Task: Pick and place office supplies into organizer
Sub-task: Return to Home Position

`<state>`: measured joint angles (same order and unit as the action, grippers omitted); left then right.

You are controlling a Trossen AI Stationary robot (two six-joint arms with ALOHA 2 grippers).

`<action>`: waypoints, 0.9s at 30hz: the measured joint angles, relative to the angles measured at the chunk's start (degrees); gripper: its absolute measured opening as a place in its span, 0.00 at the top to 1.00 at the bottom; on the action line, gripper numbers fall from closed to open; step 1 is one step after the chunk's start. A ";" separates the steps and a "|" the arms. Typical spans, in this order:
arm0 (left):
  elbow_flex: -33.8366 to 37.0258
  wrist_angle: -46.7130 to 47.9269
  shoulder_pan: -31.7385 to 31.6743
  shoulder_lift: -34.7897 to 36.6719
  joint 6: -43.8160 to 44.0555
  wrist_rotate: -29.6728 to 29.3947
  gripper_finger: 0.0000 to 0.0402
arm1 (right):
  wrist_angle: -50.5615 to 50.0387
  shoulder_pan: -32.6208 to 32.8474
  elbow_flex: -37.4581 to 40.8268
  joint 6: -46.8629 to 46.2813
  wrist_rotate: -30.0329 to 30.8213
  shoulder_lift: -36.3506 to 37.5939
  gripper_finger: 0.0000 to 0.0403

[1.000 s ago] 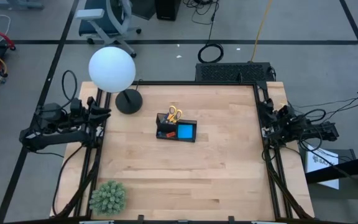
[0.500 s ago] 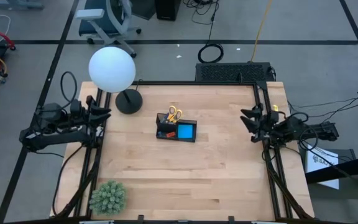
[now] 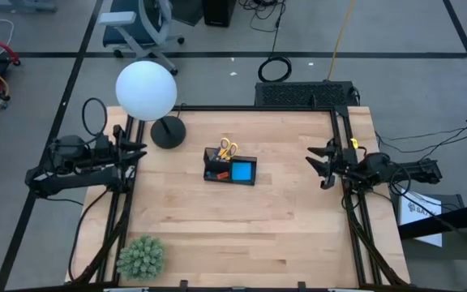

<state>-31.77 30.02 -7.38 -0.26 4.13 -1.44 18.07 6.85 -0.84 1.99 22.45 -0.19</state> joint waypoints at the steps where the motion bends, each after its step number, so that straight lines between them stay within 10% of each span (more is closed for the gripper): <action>1: 0.00 -0.55 0.00 0.01 -0.89 -0.01 0.71 | -1.30 0.00 0.00 -1.72 -0.03 0.00 0.61; 9: 1.72 -5.80 0.00 0.01 -5.26 -0.05 0.71 | -3.63 0.00 0.00 -4.90 -0.21 0.00 0.61; 27: 28.61 -50.00 0.04 0.01 -3.41 6.95 0.71 | -2.96 0.00 0.04 -5.88 -0.24 0.02 0.61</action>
<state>-3.16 -19.98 -7.33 -0.25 0.72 5.50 15.11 6.85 -0.80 -3.88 22.21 -0.16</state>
